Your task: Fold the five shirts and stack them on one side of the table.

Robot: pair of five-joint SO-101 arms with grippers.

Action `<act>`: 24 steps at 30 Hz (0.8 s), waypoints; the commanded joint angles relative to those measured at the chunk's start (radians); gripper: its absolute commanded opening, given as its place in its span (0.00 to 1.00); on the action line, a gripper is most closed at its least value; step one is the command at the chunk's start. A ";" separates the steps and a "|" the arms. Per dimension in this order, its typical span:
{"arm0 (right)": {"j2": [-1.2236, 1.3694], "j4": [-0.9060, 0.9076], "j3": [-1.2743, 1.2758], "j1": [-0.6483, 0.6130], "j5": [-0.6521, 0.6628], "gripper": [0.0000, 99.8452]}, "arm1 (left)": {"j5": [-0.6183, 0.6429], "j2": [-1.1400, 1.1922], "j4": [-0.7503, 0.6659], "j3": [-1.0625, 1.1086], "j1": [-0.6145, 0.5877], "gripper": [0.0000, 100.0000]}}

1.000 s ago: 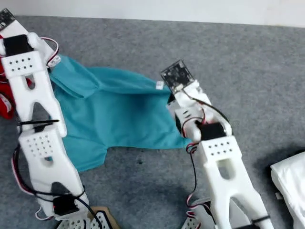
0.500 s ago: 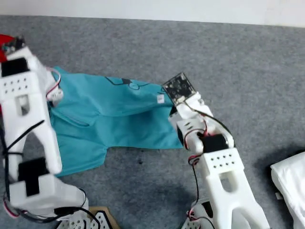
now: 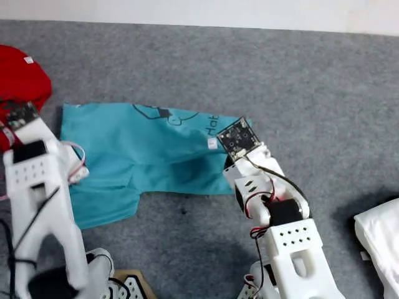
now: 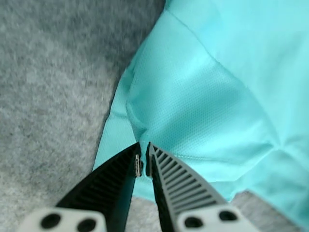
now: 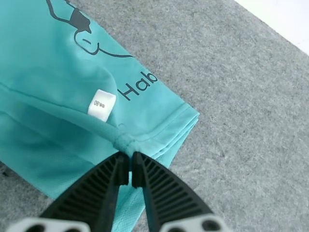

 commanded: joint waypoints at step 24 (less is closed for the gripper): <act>-0.025 0.002 0.025 -0.002 -0.006 0.01 | -0.080 -0.576 -0.129 0.515 -0.119 0.46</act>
